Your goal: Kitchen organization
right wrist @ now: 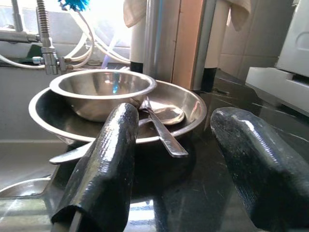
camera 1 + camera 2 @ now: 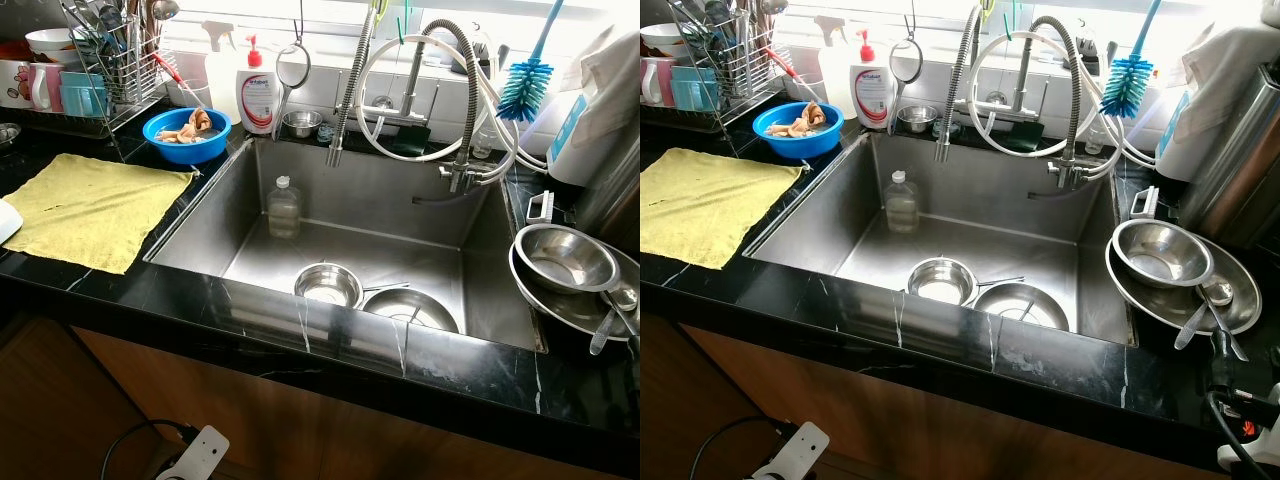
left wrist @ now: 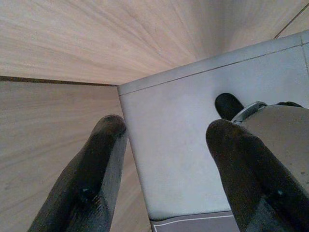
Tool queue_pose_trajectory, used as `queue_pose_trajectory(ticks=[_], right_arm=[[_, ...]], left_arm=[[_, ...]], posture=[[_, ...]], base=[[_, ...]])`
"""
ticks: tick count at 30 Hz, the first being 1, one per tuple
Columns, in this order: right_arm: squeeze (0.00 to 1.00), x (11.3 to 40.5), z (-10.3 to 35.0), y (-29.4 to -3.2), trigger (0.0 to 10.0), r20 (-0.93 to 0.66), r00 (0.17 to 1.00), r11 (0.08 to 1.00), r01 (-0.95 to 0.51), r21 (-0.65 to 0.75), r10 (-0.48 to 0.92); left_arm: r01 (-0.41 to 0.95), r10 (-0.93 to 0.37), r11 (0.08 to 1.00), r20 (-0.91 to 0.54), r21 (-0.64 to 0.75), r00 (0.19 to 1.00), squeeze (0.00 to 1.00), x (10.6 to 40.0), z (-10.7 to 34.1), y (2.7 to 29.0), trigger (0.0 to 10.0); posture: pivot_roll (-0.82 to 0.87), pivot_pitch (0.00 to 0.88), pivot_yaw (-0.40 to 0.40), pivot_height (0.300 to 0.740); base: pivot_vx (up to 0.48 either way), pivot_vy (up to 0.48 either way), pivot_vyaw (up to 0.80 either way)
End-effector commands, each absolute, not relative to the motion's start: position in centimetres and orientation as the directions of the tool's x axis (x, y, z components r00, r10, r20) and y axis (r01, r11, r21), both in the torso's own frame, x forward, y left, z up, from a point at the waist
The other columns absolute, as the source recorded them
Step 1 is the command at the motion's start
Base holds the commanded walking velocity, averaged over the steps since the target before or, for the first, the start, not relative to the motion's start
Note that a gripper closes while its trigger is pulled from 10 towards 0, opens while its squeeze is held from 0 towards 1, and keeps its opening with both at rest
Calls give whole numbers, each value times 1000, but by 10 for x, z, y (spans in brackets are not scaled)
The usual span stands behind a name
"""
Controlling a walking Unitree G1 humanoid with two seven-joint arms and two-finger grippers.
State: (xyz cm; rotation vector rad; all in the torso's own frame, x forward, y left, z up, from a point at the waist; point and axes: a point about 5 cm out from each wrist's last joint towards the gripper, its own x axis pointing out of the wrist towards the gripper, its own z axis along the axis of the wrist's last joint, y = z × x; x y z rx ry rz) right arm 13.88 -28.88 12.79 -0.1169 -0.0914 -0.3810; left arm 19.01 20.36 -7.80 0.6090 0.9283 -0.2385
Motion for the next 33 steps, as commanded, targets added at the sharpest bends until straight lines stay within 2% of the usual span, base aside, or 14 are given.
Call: queue_pose_trajectory(ticks=[1, 6, 27, 28, 29, 30, 31, 33], right_arm=[[0, 137, 125, -293, 10000, 106, 914, 912, 400, -89, -391], [0, 139, 113, -295, 10000, 68, 904, 902, 426, -67, -422], [0, 151, 112, -298, 10000, 83, 899, 899, 435, -61, -429], [0, 152, 110, -299, 2549, 68, 898, 896, 439, -66, -435], [0, 152, 109, -300, 2549, 63, 897, 895, 441, -68, -437], [0, 152, 108, -300, 784, 62, 897, 895, 441, -67, -437], [0, 153, 108, -300, 0, 64, 898, 896, 439, -65, -435], [0, 154, 108, -298, 0, 64, 901, 899, 433, -61, -430]], left_arm=[[447, 67, 801, -801, 399, 595, 0, 191, -77, 205, 10000], [446, 67, 801, -801, 398, 595, 0, 191, -77, 204, 10000], [453, 71, 792, -798, 410, 598, 0, 191, -77, 204, 10000], [453, 72, 792, -798, 410, 598, 0, 191, -77, 205, 10000], [453, 72, 791, -798, 411, 598, 0, 191, -77, 205, 10000], [453, 72, 791, -799, 411, 598, 0, 191, -77, 205, 10000], [453, 72, 791, -799, 411, 597, 0, 191, -77, 205, 10000], [452, 73, 791, -798, 411, 598, 0, 191, -77, 205, 10000]], posture=[[-64, 0, -25, 740], [-58, 0, -29, 740], [-56, 0, -28, 740], [-56, 0, -28, 740], [-56, 0, -28, 740], [-57, 0, -28, 740], [-53, 0, -29, 740], [-54, 0, -29, 740]], base=[[0, 0, 0], [0, 0, 0], [0, 0, 0], [0, 0, 0], [0, 0, 0], [0, 0, 0], [0, 0, 0], [0, 0, 0]])
